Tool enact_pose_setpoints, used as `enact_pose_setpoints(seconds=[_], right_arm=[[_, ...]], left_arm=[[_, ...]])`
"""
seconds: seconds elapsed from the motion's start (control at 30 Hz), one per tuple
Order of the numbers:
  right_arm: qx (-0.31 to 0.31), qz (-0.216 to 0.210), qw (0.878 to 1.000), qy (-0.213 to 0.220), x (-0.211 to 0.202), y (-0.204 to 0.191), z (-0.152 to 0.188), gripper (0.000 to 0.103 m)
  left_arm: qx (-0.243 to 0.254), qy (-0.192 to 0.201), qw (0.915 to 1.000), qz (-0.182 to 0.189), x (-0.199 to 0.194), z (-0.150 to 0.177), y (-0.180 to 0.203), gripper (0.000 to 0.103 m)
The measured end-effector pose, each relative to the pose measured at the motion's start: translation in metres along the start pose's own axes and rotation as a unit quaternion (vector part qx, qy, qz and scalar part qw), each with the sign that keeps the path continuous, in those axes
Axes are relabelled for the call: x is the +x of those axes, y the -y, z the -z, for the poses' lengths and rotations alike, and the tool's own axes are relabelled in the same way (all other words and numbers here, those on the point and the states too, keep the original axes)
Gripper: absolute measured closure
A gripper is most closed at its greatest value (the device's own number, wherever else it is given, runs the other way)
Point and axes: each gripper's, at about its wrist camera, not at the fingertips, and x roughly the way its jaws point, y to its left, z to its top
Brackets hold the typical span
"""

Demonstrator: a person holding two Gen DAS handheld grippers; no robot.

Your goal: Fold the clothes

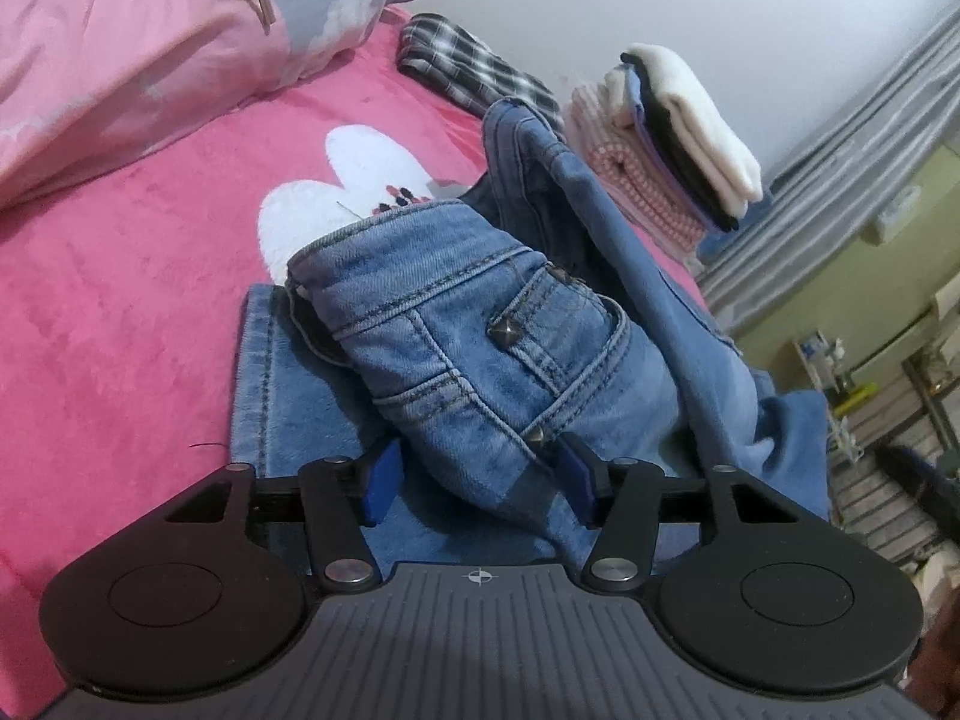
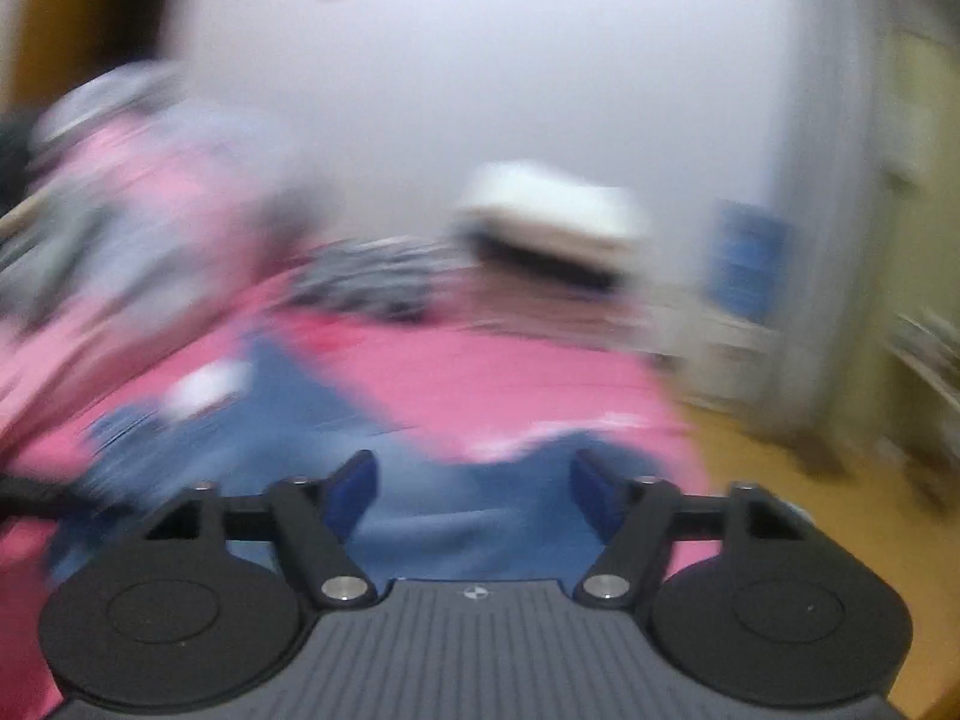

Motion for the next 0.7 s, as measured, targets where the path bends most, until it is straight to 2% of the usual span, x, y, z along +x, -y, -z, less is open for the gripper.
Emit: enact_pose_setpoints(seconds=[0.07, 0.17, 0.27, 0.33, 0.37, 0.43, 0.47, 0.6, 0.7], right_arm=[[-0.071, -0.031, 0.997, -0.018, 0.02, -0.03, 0.004, 0.022], [-0.137, -0.024, 0.989, -0.039, 0.049, -0.054, 0.011, 0.022], [-0.15, -0.022, 0.987, -0.053, 0.071, -0.055, 0.005, 0.022], [-0.102, -0.047, 0.993, -0.048, 0.076, -0.038, -0.007, 0.021], [-0.07, -0.065, 0.994, -0.045, 0.079, -0.027, -0.014, 0.019], [-0.001, -0.091, 0.995, -0.041, 0.084, -0.002, -0.024, 0.005], [0.034, -0.096, 0.994, -0.043, 0.091, 0.012, -0.03, 0.004], [0.16, -0.104, 0.978, -0.08, 0.136, 0.063, -0.045, 0.004], [0.244, -0.082, 0.958, -0.123, 0.176, 0.1, -0.043, 0.004]], left_arm=[[0.0, 0.004, 1.0, 0.001, 0.001, 0.0, 0.001, 0.049], [0.008, 0.009, 0.9999, 0.003, 0.0, 0.002, 0.002, 0.051], [0.012, 0.003, 0.9999, 0.009, 0.001, 0.005, 0.003, 0.048], [0.015, -0.004, 0.9998, 0.013, 0.002, 0.008, 0.003, 0.031], [0.016, -0.007, 0.9997, 0.015, 0.003, 0.009, 0.004, 0.03], [0.019, -0.014, 0.9995, 0.02, 0.004, 0.012, 0.004, 0.029], [0.023, -0.017, 0.9992, 0.026, 0.006, 0.014, 0.005, 0.029], [0.046, -0.03, 0.9976, 0.043, 0.014, 0.02, 0.012, 0.029], [0.071, -0.022, 0.9966, 0.036, 0.02, 0.022, 0.019, 0.03]])
